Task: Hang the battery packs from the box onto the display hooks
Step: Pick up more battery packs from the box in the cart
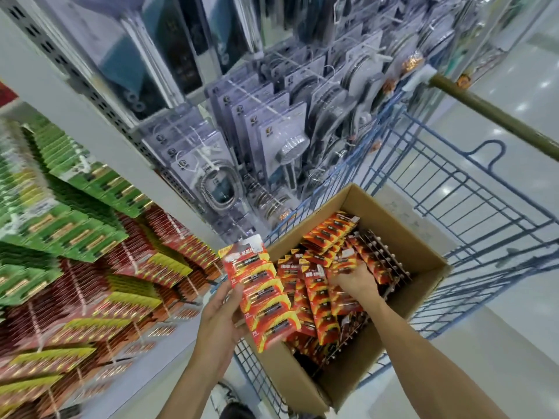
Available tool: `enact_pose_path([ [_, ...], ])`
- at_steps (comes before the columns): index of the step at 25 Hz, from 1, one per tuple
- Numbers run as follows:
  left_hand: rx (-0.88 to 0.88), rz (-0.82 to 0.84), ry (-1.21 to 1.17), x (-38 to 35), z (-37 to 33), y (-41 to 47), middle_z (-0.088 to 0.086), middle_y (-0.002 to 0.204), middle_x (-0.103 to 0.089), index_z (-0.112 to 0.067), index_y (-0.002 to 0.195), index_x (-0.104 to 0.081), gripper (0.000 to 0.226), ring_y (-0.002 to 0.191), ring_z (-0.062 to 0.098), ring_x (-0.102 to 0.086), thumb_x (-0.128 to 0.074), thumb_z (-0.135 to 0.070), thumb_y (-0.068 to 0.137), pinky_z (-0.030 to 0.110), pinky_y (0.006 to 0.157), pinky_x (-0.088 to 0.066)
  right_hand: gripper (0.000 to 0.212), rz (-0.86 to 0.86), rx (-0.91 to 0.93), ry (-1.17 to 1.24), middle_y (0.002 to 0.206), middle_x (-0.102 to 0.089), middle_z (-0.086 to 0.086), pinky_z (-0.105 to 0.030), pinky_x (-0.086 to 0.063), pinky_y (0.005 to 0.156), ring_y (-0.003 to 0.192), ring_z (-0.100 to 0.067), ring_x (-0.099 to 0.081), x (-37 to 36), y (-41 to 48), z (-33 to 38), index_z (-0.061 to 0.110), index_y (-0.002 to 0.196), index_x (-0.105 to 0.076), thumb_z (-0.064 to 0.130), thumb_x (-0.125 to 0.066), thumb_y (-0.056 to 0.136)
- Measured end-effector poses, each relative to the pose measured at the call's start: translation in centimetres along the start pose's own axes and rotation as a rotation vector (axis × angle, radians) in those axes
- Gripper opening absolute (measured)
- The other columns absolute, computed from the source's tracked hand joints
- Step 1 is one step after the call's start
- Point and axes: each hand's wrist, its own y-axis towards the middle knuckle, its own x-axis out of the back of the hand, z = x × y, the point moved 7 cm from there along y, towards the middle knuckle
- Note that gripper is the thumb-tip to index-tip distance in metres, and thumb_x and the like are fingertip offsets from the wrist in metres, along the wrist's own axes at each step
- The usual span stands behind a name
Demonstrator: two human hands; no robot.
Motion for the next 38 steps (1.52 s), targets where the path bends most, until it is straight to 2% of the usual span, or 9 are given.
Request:
enact_pose_path([
  [3,0.000,0.000,-0.044,0.8,-0.4,-0.5,0.006,0.111,-0.078,-0.025,0.129,-0.069,0.029,0.092,0.022,-0.076,-0.057,-0.027,0.102,0.044,0.085,-0.057,0.096,0.094,-0.014,0.259,0.130,-0.063,-0.006,-0.049,-0.044,0.112,0.119,-0.031,-0.060,-0.3,-3.5,-1.1,0.013,0.140,-0.049,0.035,-0.093,0.058],
  [8,-0.016,0.029,-0.137,2.5,-2.7,-2.2,0.012,0.119,-0.077,-0.022,0.136,-0.063,0.050,0.104,0.034,-0.076,-0.063,-0.039,0.089,0.050,0.089,-0.058,0.068,0.145,0.125,0.477,0.111,-0.071,-0.005,-0.038,-0.057,0.078,0.095,-0.026,-0.072,0.1,-14.1,1.5,0.024,0.125,-0.055,0.025,-0.093,0.070],
  [11,-0.029,0.036,-0.185,4.5,-4.2,-3.8,0.016,0.119,-0.076,-0.019,0.136,-0.062,0.046,0.106,0.040,-0.074,-0.062,-0.037,0.094,0.057,0.094,-0.056,0.058,0.172,0.312,0.501,0.105,-0.078,-0.003,-0.045,-0.060,0.085,0.092,-0.024,-0.077,-0.4,-21.0,5.1,0.025,0.121,-0.061,0.022,-0.092,0.072],
  [16,-0.160,0.040,-0.218,9.6,-8.6,-8.5,0.015,0.113,-0.078,-0.018,0.127,-0.067,0.032,0.095,0.037,-0.077,-0.058,-0.031,0.100,0.048,0.074,-0.066,0.045,0.266,0.518,0.594,0.110,-0.076,-0.014,-0.053,-0.060,0.089,0.098,-0.036,-0.075,-3.4,-30.0,11.6,0.015,0.122,-0.063,0.014,-0.083,0.082],
  [21,-0.333,-0.064,-0.240,17.3,-13.7,-13.0,0.013,0.113,-0.078,-0.022,0.125,-0.069,0.029,0.096,0.037,-0.077,-0.057,-0.032,0.100,0.052,0.085,-0.061,0.037,0.417,0.612,0.677,0.108,-0.075,-0.021,-0.049,-0.061,0.079,0.092,-0.041,-0.074,-7.5,-36.2,18.2,0.008,0.118,-0.068,0.020,-0.075,0.084],
  [25,-0.471,-0.193,-0.292,23.0,-17.6,-16.4,0.012,0.102,-0.080,-0.022,0.114,-0.072,0.027,0.083,0.032,-0.079,-0.059,-0.033,0.094,0.048,0.070,-0.065,0.029,0.524,0.709,0.624,0.112,-0.076,-0.017,-0.051,-0.059,0.086,0.098,-0.040,-0.074,-11.0,-40.1,23.5,0.014,0.121,-0.069,0.024,-0.065,0.094],
  [30,-0.578,-0.340,-0.349,28.8,-20.6,-19.4,0.003,0.109,-0.080,-0.030,0.119,-0.068,0.037,0.100,0.029,-0.077,-0.066,-0.040,0.083,0.052,0.090,-0.059,0.041,0.607,0.817,0.577,0.122,-0.074,-0.011,-0.055,-0.057,0.093,0.109,-0.035,-0.073,-15.4,-43.9,29.7,0.017,0.138,-0.059,0.029,-0.061,0.098],
  [33,-0.621,-0.412,-0.383,31.2,-21.7,-20.9,0.002,0.116,-0.078,-0.041,0.112,-0.069,0.029,0.110,0.032,-0.074,-0.067,-0.046,0.082,0.057,0.098,-0.055,0.034,0.643,0.863,0.579,0.115,-0.077,-0.007,-0.047,-0.059,0.083,0.103,-0.030,-0.075,-17.2,-45.9,32.2,0.020,0.134,-0.062,0.027,-0.059,0.100],
  [38,-0.697,-0.468,-0.485,34.1,-23.8,-23.7,0.009,0.106,-0.080,-0.022,0.124,-0.070,0.033,0.088,0.033,-0.079,-0.066,-0.033,0.093,0.046,0.077,-0.060,0.030,0.699,0.915,0.600,0.111,-0.078,-0.007,-0.043,-0.059,0.074,0.096,-0.028,-0.077,-18.5,-49.0,35.4,0.020,0.126,-0.066,0.027,-0.060,0.097],
])
